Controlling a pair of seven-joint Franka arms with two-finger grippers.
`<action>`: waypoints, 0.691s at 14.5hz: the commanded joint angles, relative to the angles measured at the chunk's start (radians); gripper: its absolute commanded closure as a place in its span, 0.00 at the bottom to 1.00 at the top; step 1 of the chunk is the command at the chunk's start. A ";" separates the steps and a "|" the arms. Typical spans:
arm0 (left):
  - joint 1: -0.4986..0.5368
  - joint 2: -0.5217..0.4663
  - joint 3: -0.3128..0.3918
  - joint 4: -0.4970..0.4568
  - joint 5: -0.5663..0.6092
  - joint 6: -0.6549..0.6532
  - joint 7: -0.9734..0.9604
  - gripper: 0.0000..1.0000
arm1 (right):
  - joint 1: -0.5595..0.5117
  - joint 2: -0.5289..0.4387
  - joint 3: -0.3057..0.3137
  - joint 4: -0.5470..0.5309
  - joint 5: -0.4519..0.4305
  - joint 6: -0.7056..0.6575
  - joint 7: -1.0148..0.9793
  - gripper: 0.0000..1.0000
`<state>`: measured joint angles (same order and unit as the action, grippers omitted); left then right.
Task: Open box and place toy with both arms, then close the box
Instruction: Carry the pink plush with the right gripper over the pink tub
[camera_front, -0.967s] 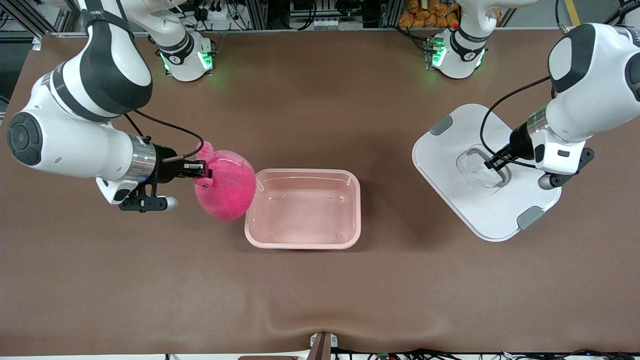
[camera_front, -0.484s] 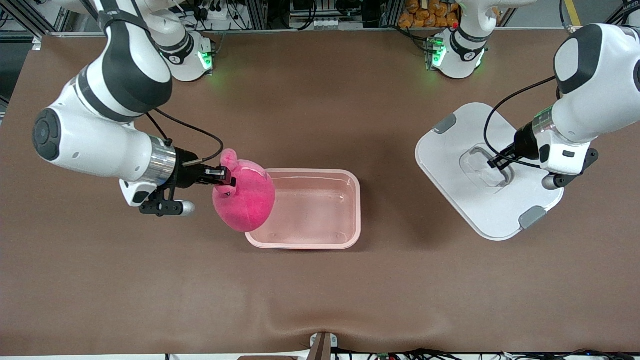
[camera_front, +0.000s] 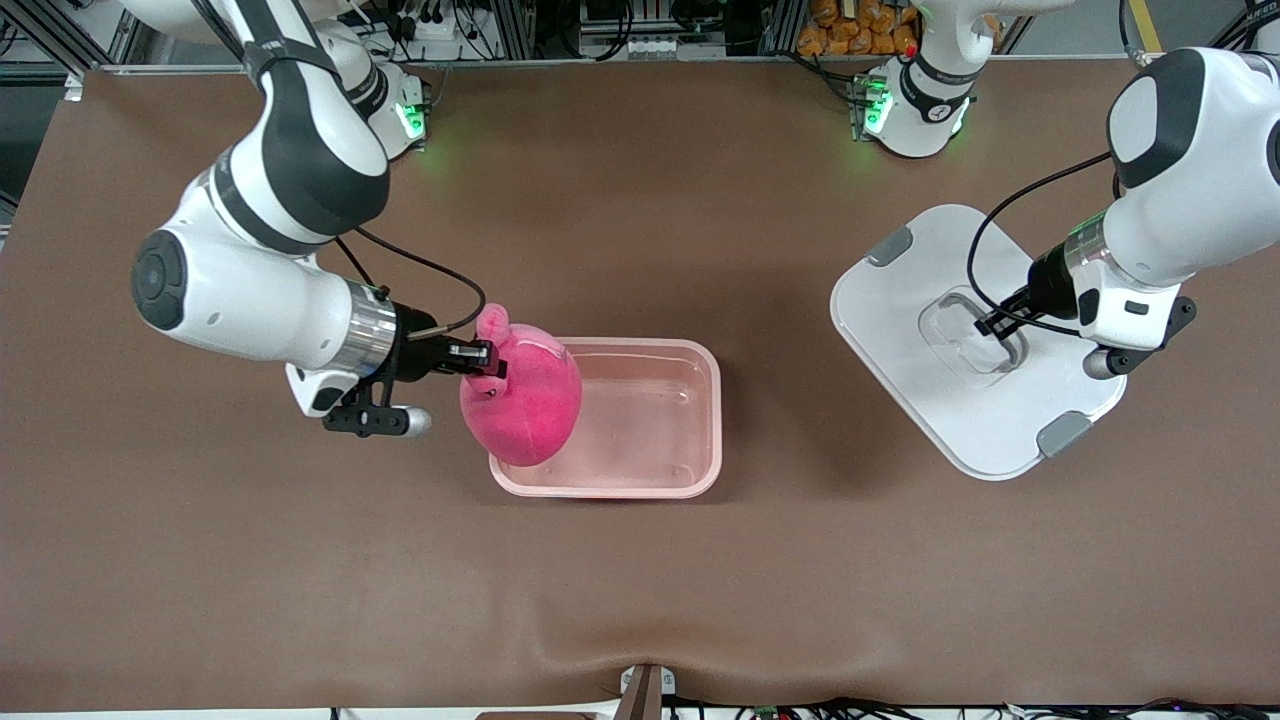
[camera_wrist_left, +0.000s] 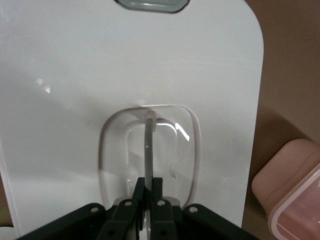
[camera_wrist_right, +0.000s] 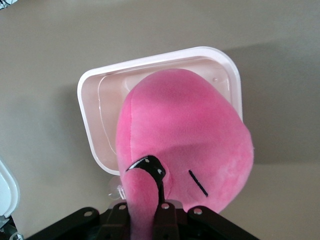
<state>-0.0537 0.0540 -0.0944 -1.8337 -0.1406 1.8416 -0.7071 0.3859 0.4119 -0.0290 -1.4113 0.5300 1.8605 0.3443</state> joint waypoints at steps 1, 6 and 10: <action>0.008 -0.011 -0.002 0.005 -0.036 -0.021 0.021 1.00 | 0.019 0.022 -0.011 0.018 0.025 0.019 0.018 1.00; 0.008 -0.010 -0.002 0.004 -0.036 -0.021 0.021 1.00 | 0.047 0.048 -0.011 0.017 0.024 0.059 0.053 1.00; 0.008 -0.002 -0.002 0.004 -0.036 -0.021 0.023 1.00 | 0.059 0.074 -0.011 0.017 0.015 0.059 0.055 1.00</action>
<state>-0.0537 0.0550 -0.0945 -1.8350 -0.1517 1.8383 -0.7071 0.4258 0.4648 -0.0290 -1.4114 0.5305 1.9171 0.3823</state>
